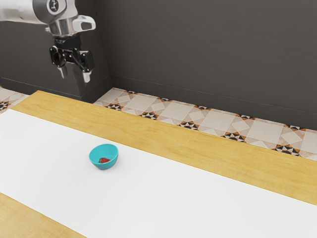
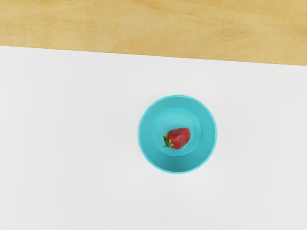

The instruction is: Take strawberry from the bowl

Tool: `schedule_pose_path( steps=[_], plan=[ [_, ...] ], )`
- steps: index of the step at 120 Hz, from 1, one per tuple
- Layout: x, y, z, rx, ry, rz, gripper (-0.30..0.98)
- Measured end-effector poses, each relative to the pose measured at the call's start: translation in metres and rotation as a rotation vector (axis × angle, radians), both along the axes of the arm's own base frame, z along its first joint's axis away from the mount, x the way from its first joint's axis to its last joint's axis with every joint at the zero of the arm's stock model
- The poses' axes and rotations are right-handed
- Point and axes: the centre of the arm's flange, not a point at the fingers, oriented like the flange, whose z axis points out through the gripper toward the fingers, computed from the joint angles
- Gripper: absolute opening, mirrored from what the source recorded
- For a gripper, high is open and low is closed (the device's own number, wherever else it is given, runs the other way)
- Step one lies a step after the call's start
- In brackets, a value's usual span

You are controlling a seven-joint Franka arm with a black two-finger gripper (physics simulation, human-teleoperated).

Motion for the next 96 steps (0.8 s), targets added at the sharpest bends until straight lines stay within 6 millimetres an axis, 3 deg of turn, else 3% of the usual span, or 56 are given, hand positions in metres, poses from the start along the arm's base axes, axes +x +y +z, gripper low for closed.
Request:
schedule_pose_path(
  steps=[23,37,49,61,70,83,96],
  plan=[
    [0.008,0.015,0.002,0.013,-0.063,0.008,0.67],
    [0.012,0.01,0.002,0.013,-0.085,-0.009,0.67],
    [0.018,0.004,-0.046,0.01,-0.028,-0.01,0.67],
    [0.026,-0.013,-0.116,0.005,0.032,-0.026,0.67],
    [0.023,-0.015,-0.157,0.005,0.049,-0.03,0.67],
    [0.035,-0.022,-0.203,0.013,0.04,-0.071,0.67],
    [0.033,-0.031,-0.22,0.011,0.012,-0.149,0.67]
  ],
)
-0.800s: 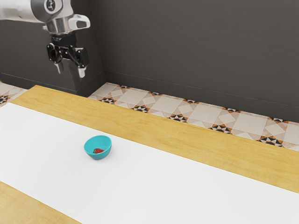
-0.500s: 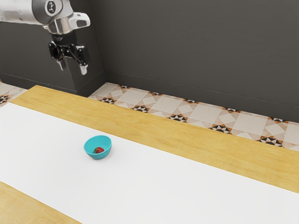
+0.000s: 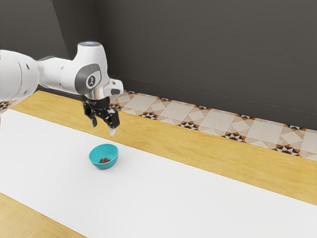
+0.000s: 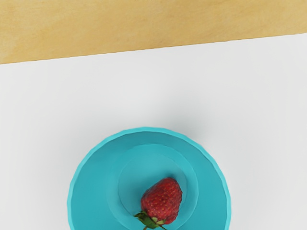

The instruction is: Take strawberry from the bowl

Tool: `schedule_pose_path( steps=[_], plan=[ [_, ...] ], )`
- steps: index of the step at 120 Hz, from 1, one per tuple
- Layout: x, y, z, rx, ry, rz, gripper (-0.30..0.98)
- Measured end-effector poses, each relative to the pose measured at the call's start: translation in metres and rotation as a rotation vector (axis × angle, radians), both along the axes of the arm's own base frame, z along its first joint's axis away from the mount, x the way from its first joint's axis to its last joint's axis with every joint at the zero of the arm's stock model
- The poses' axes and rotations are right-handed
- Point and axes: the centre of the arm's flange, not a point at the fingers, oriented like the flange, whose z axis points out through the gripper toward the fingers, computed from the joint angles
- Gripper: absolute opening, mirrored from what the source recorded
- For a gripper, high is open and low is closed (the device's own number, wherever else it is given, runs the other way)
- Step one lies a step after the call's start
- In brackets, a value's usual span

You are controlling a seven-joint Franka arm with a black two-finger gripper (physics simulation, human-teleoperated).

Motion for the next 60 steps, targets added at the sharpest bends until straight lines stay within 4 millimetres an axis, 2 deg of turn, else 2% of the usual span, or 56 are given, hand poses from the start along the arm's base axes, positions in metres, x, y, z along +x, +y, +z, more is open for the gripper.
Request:
schedule_pose_path(
  steps=[28,40,60],
  plan=[
    [0.001,0.005,-0.04,0.007,-0.037,-0.229,0.66],
    [0.003,0.009,-0.053,0.014,-0.047,-0.312,0.6],
    [0.006,0.017,-0.06,0.027,-0.061,-0.425,0.49]
  ],
)
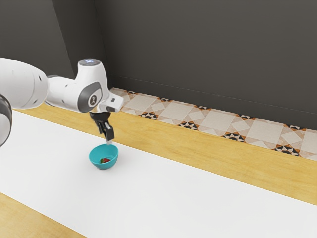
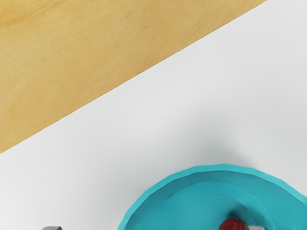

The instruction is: Take strawberry from the bowl

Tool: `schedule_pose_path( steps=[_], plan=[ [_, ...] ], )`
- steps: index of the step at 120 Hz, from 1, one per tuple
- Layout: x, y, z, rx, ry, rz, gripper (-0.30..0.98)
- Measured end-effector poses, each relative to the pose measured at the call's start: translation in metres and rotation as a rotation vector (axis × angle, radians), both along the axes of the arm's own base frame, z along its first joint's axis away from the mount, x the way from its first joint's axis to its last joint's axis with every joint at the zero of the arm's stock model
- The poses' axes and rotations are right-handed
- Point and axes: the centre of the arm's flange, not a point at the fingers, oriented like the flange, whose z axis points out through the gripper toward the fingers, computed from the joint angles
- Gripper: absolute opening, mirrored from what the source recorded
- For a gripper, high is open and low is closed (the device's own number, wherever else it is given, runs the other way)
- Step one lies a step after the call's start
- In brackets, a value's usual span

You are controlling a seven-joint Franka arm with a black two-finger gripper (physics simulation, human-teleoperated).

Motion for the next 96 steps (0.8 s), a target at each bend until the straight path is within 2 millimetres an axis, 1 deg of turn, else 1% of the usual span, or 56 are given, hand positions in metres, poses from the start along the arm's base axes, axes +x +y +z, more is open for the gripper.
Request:
schedule_pose_path(
  steps=[5,15,32,51,60,96],
  plan=[
    [-0.001,-0.001,0.0,0.001,0.0,-0.027,0.47],
    [-0.01,0.004,-0.006,-0.002,0.015,-0.064,0.43],
    [-0.025,0.004,-0.022,-0.009,0.041,-0.125,0.4],
    [-0.033,-0.001,-0.024,-0.014,0.04,-0.187,0.39],
    [-0.038,-0.001,-0.03,-0.016,0.046,-0.208,0.38],
    [-0.037,-0.005,-0.048,-0.019,0.04,-0.263,0.38]
  ],
)
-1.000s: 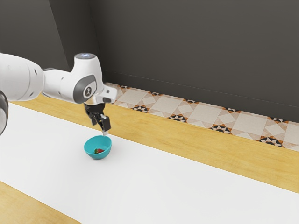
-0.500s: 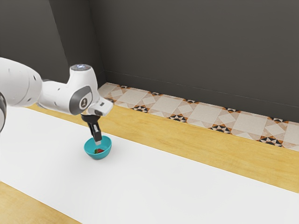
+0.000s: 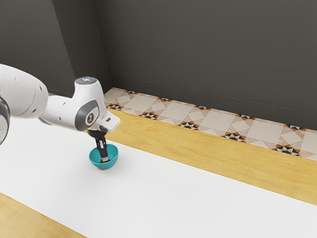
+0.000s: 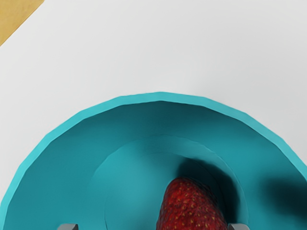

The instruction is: Take strawberry from the bowl

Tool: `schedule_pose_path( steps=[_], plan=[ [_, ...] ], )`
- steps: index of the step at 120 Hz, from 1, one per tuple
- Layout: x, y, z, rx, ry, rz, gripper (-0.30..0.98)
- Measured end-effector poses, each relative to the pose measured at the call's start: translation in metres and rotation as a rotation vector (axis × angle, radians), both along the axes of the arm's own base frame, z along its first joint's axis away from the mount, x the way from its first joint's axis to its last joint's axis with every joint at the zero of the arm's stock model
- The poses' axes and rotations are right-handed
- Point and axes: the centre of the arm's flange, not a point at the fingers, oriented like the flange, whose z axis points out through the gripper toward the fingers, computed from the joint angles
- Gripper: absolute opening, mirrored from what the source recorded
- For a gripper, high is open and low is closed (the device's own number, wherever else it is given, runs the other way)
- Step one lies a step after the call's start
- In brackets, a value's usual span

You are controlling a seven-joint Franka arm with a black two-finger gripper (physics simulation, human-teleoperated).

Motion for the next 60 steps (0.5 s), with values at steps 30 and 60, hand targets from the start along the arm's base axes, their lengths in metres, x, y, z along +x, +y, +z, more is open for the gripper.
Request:
schedule_pose_path(
  steps=[30,60],
  plan=[
    [0.002,0.0,-0.011,-0.004,0.001,-0.019,0.38],
    [0.002,0.001,-0.015,-0.004,0.003,-0.035,0.37]
  ],
)
